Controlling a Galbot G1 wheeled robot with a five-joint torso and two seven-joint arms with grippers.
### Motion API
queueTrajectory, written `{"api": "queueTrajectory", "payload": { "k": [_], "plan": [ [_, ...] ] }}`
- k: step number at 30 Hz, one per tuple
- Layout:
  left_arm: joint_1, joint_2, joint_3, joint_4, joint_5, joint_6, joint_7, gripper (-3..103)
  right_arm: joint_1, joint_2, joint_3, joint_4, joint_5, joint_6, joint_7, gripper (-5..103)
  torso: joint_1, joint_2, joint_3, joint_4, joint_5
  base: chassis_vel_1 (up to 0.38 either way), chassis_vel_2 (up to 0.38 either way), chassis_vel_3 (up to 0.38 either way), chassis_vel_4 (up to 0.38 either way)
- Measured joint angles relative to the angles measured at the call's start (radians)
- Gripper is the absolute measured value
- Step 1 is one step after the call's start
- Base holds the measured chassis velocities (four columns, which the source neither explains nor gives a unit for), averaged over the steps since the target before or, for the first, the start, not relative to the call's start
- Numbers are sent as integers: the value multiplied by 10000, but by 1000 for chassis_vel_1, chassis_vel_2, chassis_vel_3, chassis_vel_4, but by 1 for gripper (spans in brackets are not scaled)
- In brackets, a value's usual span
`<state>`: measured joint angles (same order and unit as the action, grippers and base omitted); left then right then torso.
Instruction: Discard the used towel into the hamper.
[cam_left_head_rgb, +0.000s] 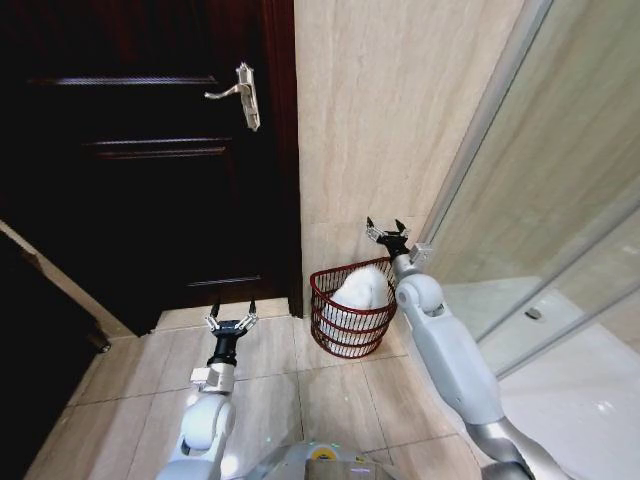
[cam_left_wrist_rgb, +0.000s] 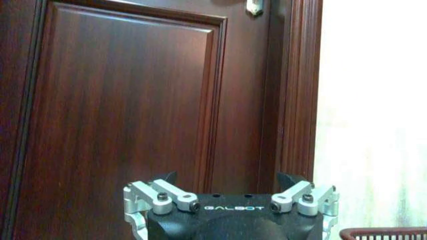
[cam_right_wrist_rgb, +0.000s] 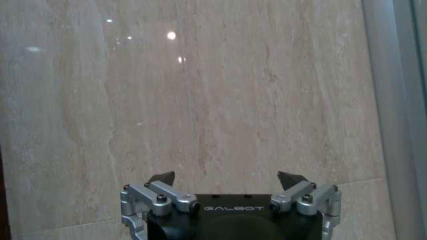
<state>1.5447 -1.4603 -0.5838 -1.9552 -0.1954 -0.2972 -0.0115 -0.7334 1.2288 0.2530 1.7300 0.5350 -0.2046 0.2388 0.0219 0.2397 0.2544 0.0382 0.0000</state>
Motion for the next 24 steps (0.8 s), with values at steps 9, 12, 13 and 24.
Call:
{"api": "queueTrajectory", "payload": {
  "k": [9,12,13,24],
  "plan": [
    [-15,-23,16,-234,-11,236,-6,100,-924,-329,270,1010,121,13,54,100,2,4,3,-1,1,0,0,0,0],
    [52,-32,12,-366,-18,343,-20,100,-1655,-480,536,1534,-74,68,-95,100,3,6,3,0,0,0,0,0,0],
    [100,-31,-8,-438,-23,386,-21,100,-1998,-521,690,1723,-221,117,-203,100,3,6,4,0,2,0,0,0,0],
    [496,-60,-380,-1070,12,744,137,100,-4612,156,2004,2705,-2150,948,-797,100,4,9,5,2,1,0,0,0,0]
  ]
}}
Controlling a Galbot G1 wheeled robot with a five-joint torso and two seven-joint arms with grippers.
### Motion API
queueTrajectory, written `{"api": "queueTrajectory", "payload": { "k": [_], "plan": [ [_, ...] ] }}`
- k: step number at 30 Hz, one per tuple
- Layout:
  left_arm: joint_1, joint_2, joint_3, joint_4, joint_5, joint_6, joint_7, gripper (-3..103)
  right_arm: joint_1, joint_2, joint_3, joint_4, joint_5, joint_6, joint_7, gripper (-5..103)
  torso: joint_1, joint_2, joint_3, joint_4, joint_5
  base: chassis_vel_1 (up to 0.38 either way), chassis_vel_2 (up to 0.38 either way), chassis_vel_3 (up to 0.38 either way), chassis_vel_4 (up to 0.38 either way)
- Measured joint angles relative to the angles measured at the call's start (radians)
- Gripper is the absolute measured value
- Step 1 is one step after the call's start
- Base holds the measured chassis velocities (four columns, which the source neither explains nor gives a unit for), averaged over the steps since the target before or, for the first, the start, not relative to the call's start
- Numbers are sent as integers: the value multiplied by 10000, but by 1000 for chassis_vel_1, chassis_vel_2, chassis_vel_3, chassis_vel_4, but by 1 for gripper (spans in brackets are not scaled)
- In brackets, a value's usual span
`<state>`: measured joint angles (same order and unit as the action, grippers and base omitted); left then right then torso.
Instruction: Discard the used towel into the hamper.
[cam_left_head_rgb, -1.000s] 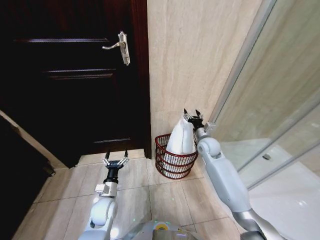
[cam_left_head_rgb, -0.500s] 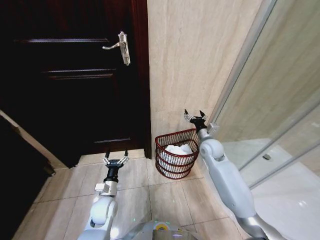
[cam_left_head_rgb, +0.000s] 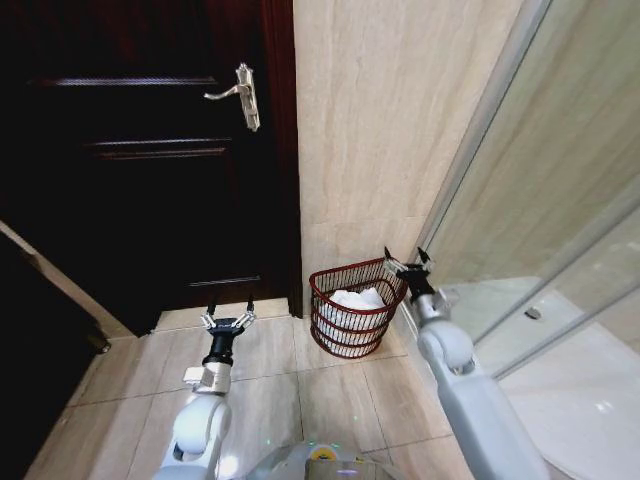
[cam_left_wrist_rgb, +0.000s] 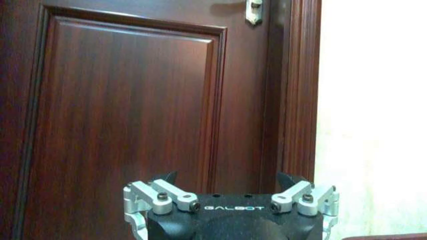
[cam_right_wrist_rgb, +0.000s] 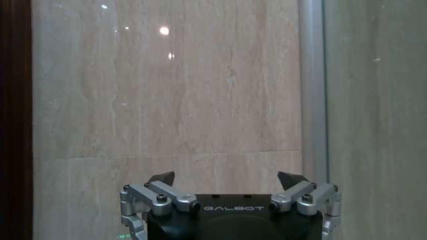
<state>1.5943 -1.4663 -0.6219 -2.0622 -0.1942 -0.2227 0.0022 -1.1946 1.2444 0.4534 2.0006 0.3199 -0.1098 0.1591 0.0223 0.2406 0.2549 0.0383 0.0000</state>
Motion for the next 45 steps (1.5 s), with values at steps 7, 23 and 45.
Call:
{"api": "queueTrajectory", "payload": {
  "k": [7,23,45],
  "plan": [
    [280,-40,-397,-589,-248,396,435,100,-1621,446,690,996,-497,189,-543,100,0,2,0,-2,-2,0,0,0,0],
    [480,179,-232,-1082,-452,1441,787,100,-4126,3150,2276,1510,-1651,2284,-2589,100,1,3,2,-1,0,0,0,0,0],
    [489,89,453,-714,3,1201,576,100,-5103,3000,2649,1850,-1470,2278,-2424,100,2,3,3,-1,0,0,0,0,0]
  ]
}}
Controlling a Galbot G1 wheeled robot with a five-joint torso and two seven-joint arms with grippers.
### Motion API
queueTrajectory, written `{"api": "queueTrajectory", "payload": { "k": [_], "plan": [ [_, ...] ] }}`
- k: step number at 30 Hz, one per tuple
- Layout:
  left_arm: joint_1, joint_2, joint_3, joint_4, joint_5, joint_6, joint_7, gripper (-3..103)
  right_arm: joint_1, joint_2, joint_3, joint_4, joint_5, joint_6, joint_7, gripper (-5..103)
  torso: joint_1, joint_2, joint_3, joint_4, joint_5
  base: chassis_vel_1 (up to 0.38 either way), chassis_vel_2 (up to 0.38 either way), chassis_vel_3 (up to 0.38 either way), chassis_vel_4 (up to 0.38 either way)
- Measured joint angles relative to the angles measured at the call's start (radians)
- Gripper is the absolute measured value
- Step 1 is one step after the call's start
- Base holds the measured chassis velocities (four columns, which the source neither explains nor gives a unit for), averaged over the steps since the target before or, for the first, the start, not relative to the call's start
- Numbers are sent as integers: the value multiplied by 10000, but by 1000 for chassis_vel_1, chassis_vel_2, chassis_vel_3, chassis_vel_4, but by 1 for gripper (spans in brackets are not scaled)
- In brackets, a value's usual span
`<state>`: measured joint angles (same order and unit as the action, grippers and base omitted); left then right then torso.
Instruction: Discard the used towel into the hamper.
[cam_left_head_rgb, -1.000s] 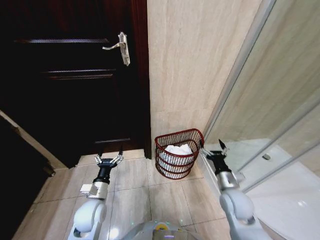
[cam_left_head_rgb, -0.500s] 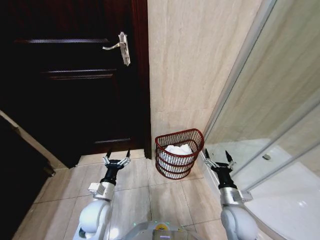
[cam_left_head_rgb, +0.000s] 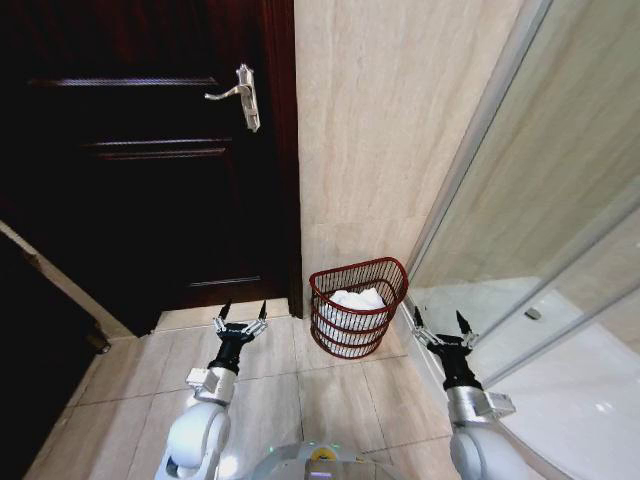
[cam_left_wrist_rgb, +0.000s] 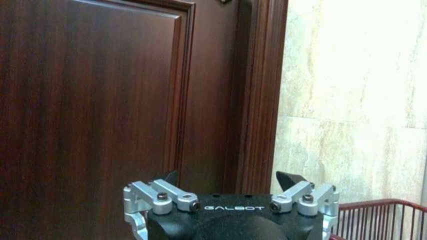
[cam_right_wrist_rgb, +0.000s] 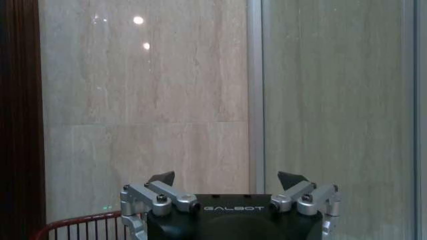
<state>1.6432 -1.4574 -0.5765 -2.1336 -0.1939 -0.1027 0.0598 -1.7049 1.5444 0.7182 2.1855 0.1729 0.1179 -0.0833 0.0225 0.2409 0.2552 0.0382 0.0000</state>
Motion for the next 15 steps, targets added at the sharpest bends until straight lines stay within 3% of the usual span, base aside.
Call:
{"api": "queueTrajectory", "payload": {
  "k": [15],
  "plan": [
    [-97,142,-389,196,-225,-199,113,100,36,-61,-246,217,-55,-283,37,100,0,0,0,0,-1,0,0,0,0]
  ]
}}
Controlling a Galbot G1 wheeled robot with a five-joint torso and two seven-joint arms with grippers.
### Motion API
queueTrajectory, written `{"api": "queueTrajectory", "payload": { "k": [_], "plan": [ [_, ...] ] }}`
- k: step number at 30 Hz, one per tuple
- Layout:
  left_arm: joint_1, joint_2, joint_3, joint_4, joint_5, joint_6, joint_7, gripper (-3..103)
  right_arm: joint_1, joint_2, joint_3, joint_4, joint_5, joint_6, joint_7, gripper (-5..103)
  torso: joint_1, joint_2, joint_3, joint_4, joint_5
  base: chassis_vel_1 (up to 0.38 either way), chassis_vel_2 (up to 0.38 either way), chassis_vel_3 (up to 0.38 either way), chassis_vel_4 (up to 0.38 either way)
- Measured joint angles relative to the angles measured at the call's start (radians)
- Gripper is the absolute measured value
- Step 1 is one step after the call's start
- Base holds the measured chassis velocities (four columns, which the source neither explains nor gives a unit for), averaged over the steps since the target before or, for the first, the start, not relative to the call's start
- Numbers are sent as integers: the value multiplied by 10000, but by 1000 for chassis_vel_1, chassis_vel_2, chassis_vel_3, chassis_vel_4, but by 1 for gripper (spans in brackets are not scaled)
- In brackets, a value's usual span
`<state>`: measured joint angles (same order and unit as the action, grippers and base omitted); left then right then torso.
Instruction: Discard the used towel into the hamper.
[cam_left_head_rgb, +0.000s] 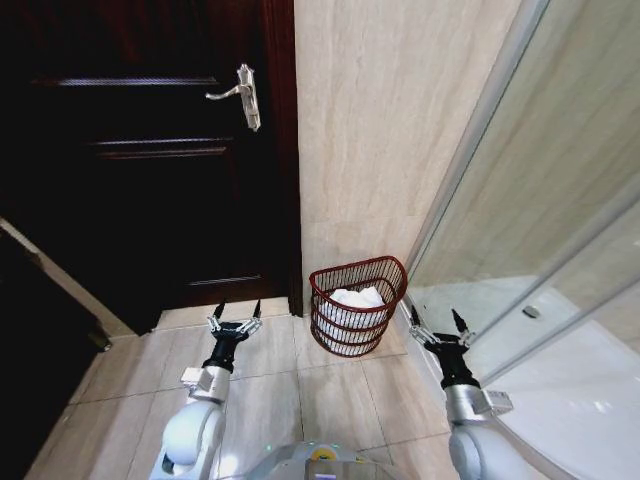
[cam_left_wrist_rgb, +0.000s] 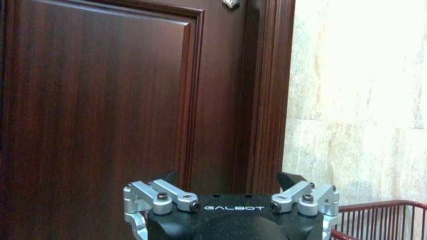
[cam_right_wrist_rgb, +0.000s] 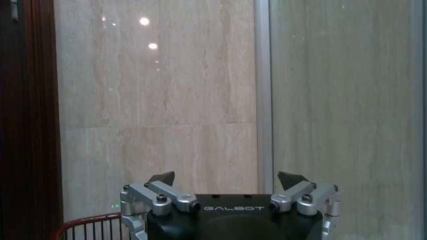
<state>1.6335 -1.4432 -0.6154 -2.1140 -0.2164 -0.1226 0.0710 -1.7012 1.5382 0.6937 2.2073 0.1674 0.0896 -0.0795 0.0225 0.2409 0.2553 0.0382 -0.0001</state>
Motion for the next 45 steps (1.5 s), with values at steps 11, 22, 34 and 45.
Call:
{"api": "queueTrajectory", "payload": {
  "k": [11,22,34,45],
  "plan": [
    [75,112,-162,20,-151,-116,42,100,-297,-11,2,153,-61,-4,51,100,0,0,0,0,0,62,-55,-47,64],
    [186,171,-212,-27,-163,-188,97,100,-429,3,-231,296,-170,23,231,100,0,0,0,0,1,34,-28,-34,26],
    [213,96,-182,-149,-150,-191,155,100,-547,4,-64,419,-138,55,231,100,0,1,0,-1,1,73,-76,-66,82],
    [251,-14,-119,-200,131,-140,194,100,-573,35,-96,236,-124,476,307,100,-1,1,-1,0,1,43,-39,-45,38]
  ]
}}
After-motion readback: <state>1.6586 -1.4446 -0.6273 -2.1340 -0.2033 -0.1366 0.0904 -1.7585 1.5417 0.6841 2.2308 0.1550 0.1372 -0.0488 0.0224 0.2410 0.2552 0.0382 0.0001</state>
